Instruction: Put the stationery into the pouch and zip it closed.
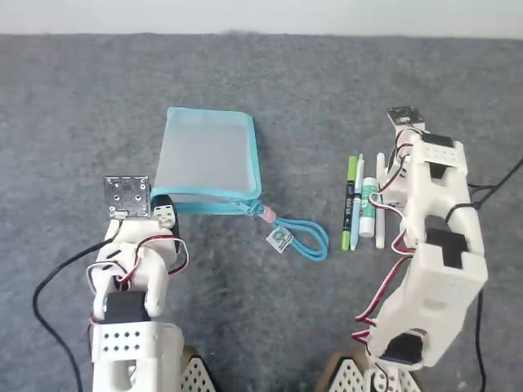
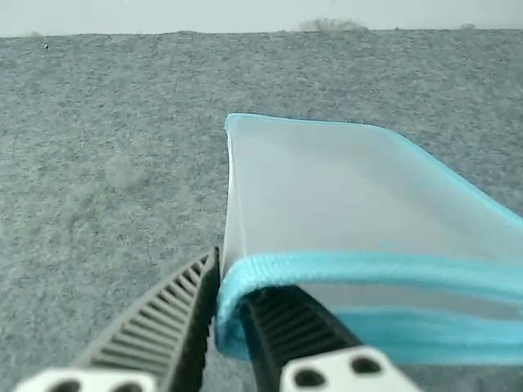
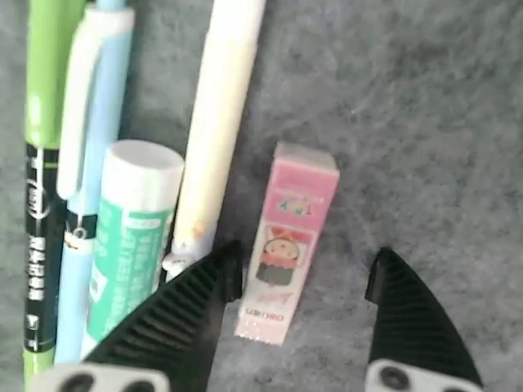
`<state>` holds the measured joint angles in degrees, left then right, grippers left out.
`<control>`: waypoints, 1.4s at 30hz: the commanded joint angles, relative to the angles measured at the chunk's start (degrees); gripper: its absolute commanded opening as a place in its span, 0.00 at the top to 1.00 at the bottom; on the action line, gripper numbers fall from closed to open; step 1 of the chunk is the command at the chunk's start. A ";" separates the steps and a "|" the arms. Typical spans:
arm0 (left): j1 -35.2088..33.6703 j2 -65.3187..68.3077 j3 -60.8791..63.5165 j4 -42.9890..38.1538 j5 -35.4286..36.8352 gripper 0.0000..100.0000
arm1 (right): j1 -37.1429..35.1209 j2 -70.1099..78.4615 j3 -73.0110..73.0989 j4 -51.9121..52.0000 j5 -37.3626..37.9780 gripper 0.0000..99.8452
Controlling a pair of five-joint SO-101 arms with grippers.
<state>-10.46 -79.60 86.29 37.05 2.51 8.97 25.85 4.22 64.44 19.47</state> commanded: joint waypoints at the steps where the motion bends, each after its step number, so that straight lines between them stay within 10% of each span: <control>1: 0.00 -0.09 -0.92 -2.29 0.18 0.99 | -0.84 0.66 -2.73 -0.40 0.79 0.77; 8: 2.02 -0.09 -0.22 -2.46 0.18 0.99 | -1.10 -0.75 -5.10 3.91 0.35 1.00; 19: 10.20 -0.09 4.00 -8.00 0.35 0.99 | -5.14 -23.96 -3.25 18.86 0.62 0.99; 31: 10.73 -0.09 4.35 -9.05 0.53 0.99 | -33.36 -65.89 17.41 25.45 1.41 0.99; 42: 17.67 -0.09 4.62 -10.29 0.26 0.99 | -51.12 -63.08 18.73 26.51 3.87 0.99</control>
<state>4.48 -79.60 91.56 28.62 2.51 -41.32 -40.62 23.56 92.48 22.55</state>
